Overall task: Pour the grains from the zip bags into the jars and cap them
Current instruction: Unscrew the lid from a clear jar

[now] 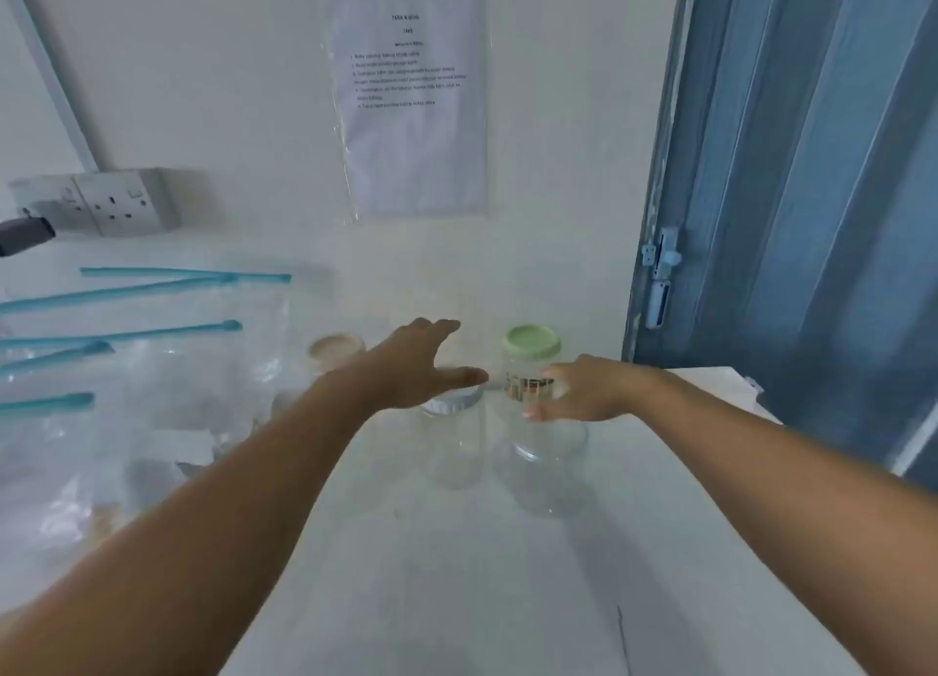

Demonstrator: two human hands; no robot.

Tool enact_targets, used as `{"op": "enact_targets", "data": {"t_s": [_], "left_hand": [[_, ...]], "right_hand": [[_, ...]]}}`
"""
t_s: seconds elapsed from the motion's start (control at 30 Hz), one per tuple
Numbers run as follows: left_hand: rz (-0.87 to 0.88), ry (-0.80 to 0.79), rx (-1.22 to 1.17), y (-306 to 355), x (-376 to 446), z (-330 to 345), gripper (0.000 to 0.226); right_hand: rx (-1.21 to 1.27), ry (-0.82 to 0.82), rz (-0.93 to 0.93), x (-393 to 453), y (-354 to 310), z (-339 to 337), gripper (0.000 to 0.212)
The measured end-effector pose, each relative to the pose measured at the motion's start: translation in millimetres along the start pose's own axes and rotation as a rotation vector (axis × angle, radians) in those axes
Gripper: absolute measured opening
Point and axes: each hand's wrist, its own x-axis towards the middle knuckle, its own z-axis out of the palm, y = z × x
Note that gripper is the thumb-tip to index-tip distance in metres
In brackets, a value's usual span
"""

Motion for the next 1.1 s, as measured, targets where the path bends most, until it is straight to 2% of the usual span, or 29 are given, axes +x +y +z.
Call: {"op": "enact_targets", "data": {"t_s": [0.13, 0.23, 0.3, 0.37, 0.53, 0.63, 0.9, 1.0, 1.1], "left_hand": [[0.077, 0.065, 0.007, 6.1, -15.7, 38.8, 0.089], [0.182, 0.182, -0.012, 12.6, -36.1, 65.9, 0.081], [0.218, 0.200, -0.051, 16.0, -54.2, 83.9, 0.084], [0.177, 0.150, -0.146, 15.6, -73.6, 106.4, 0.093], [-0.020, 0.051, -0.446, -2.2, -103.8, 152.8, 0.130], [-0.072, 0.030, -0.518, -9.4, -105.8, 161.4, 0.137], [-0.086, 0.062, -0.650, -17.8, -99.3, 162.2, 0.114], [-0.092, 0.119, -0.673, -20.8, -99.5, 164.8, 0.112], [-0.090, 0.124, -0.694, -22.0, -99.6, 165.8, 0.107]], "right_hand": [[0.049, -0.026, 0.019, -4.3, 16.0, 40.8, 0.121], [0.139, 0.050, 0.002, -4.2, 18.7, 59.8, 0.118], [0.136, 0.059, -0.048, -10.8, 18.4, 61.2, 0.111], [0.175, 0.007, -0.105, -19.3, 18.6, 61.9, 0.104], [0.254, -0.159, -0.227, -38.1, 10.2, 69.4, 0.110], [0.292, -0.193, -0.284, -40.8, -2.8, 76.1, 0.111], [0.223, -0.212, -0.320, -44.4, -23.1, 75.6, 0.114], [0.108, -0.129, -0.277, -44.9, -33.7, 79.4, 0.120], [0.086, -0.020, -0.279, -43.6, -45.6, 85.5, 0.116]]}}
